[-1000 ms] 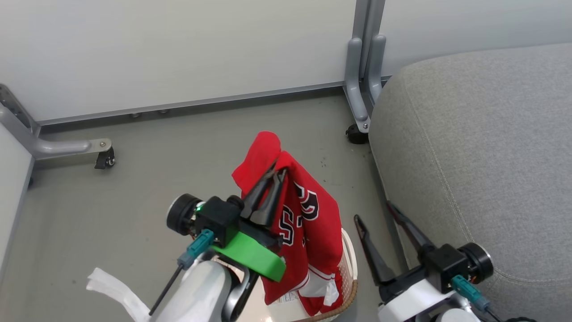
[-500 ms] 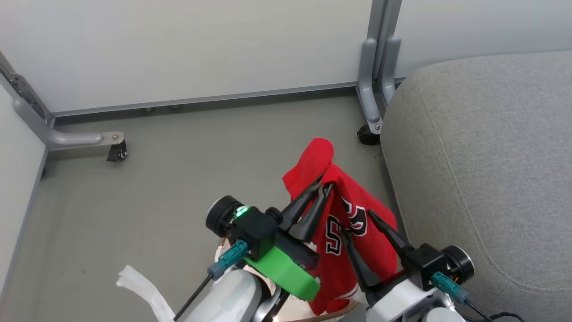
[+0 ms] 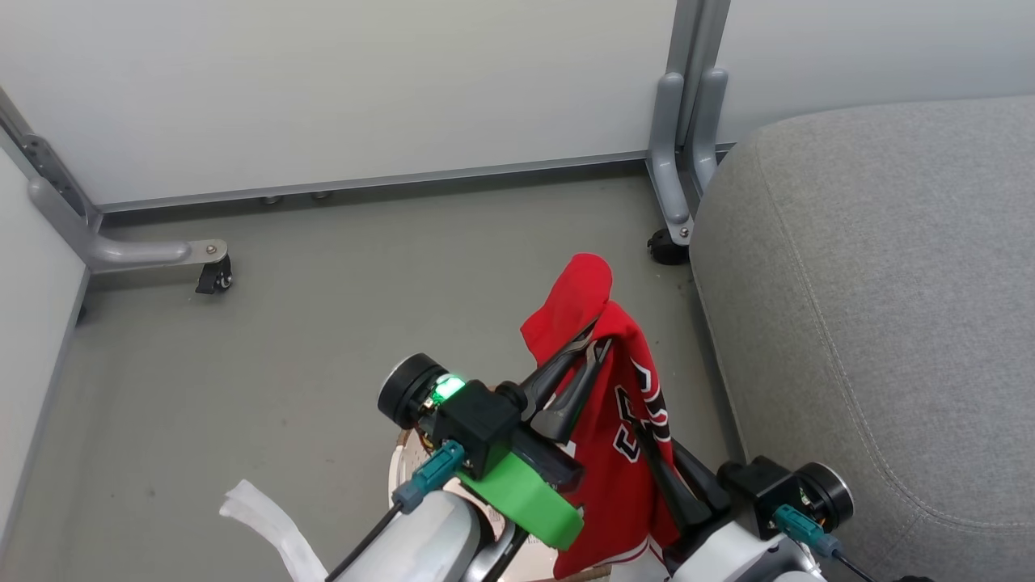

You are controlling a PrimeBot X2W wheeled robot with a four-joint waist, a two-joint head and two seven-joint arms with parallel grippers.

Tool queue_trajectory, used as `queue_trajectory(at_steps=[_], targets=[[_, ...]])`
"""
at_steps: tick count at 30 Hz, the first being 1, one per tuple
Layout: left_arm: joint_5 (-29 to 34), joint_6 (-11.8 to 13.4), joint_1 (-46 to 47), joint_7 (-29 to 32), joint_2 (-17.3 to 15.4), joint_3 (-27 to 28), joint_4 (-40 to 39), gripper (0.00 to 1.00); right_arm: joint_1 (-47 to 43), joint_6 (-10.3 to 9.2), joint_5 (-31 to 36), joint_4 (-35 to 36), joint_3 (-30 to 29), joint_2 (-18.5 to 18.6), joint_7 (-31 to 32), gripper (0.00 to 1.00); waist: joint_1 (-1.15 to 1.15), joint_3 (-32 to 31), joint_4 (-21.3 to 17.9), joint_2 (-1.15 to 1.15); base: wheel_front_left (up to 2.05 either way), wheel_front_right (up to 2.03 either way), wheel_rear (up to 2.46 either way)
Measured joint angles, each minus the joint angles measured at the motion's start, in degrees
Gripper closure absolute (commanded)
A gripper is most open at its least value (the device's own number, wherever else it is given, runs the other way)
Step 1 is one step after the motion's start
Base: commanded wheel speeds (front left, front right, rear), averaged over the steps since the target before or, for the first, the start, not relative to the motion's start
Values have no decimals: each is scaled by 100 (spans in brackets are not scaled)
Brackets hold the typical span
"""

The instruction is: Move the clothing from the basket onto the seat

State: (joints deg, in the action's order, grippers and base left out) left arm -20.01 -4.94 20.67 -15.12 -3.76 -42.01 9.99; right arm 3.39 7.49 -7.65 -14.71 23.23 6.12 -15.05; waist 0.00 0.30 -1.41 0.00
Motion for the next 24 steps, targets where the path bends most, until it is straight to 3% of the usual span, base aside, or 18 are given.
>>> queue_trajectory(at_steps=[7, 8, 9, 10, 11, 24], targets=[[-64, -8, -7, 98, -51, -41, 102, 100, -61, 0, -82, 26, 4, 27, 0, 100, 0, 10, -15, 0, 0, 0, 0], [-86, -7, -7, 116, -51, -37, 111, 95, -61, 0, -84, 30, 4, 32, 0, 100, 0, 12, -15, 0, 0, 0, 0], [-113, -3, -7, 151, -52, -36, 124, 83, -61, 0, -85, 33, 4, 40, 0, 100, 0, 14, -15, 0, 0, 0, 0], [-138, -3, -7, 192, -51, -38, 143, 20, -61, 0, -87, 36, 4, 45, 0, 100, 0, 15, -13, 0, 0, 0, 0], [-176, -3, -9, 244, -49, -40, 157, 0, -61, 0, -97, 38, 3, 47, 0, 100, 0, 16, -12, 0, 0, 0, 0], [-375, 10, -12, 472, -64, -69, 202, 0, -52, 0, -178, 42, 44, 91, 0, 100, 0, 40, 10, 0, 0, 0, 0]])
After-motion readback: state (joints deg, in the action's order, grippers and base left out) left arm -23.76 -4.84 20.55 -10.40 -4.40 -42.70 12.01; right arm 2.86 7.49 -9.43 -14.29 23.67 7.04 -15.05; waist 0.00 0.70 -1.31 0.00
